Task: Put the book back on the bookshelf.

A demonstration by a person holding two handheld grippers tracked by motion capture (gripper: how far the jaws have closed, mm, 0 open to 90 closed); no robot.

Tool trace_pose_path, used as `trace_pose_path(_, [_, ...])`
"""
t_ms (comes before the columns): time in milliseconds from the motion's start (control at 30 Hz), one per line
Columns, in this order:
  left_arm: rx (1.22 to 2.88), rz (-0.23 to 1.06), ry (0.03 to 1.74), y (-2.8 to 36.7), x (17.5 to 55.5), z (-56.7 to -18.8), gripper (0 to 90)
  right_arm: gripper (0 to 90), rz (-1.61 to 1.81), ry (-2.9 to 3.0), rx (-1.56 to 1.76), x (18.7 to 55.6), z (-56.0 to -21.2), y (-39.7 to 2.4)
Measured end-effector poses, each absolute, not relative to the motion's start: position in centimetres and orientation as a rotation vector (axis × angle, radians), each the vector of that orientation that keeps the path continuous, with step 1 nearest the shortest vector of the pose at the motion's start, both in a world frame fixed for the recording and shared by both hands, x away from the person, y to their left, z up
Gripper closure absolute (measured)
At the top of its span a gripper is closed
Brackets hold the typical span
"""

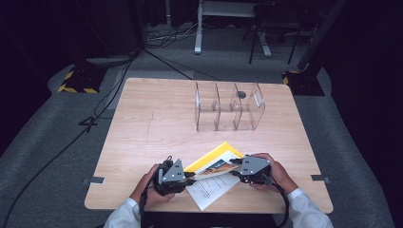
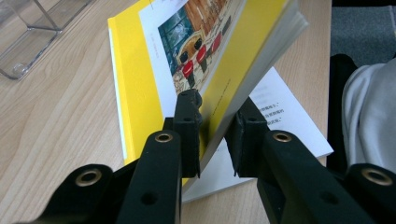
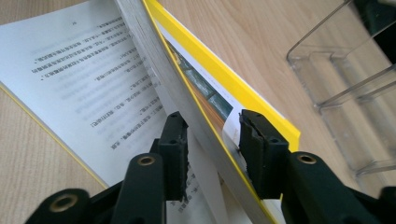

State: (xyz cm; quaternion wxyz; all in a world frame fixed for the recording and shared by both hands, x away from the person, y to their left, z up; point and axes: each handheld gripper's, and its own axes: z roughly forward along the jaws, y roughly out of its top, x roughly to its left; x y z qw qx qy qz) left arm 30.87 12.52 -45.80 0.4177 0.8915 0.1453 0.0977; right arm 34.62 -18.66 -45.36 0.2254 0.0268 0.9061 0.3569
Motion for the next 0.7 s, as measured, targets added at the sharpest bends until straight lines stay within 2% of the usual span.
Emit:
trace_pose_path(200, [2.235, 0.258, 0.397, 12.5, 30.5, -46.2, 66.7, 71.5, 0.928, 2.496, -0.003, 34.2, -45.4, -18.0])
trace_pose_path(267, [2.236, 0.281, 0.415, 12.4, 30.3, -46.3, 55.1, 71.6, 0.925, 2.488, -0.008, 34.1, -45.2, -17.8])
trace_pose_path(300, [2.232, 0.305, 0.435, 12.1, 30.1, -46.5, 55.1, 71.6, 0.922, 2.487, -0.014, 34.2, -45.1, -17.8])
trace_pose_path(333, [2.229, 0.315, 0.460, 11.9, 30.0, -46.7, 44.2, 71.6, 0.918, 2.486, -0.017, 34.1, -45.0, -17.7])
trace_pose_path(367, [2.245, 0.329, 0.463, 11.5, 29.8, -46.9, 38.4, 71.6, 0.918, 2.488, -0.019, 34.1, -45.0, -17.6])
trace_pose_path(467, [2.314, 0.414, 0.442, 10.3, 29.4, -47.7, 28.2, 71.9, 0.927, 2.490, -0.027, 34.2, -44.8, -17.3])
trace_pose_path(567, [2.297, 0.453, 0.452, 10.0, 29.4, -47.9, 28.9, 71.8, 0.922, 2.495, -0.034, 34.1, -44.7, -17.0])
trace_pose_path(700, [2.267, 0.514, 0.492, 10.1, 29.8, -47.7, 44.6, 71.7, 0.944, 2.503, -0.027, 34.2, -44.5, -16.7])
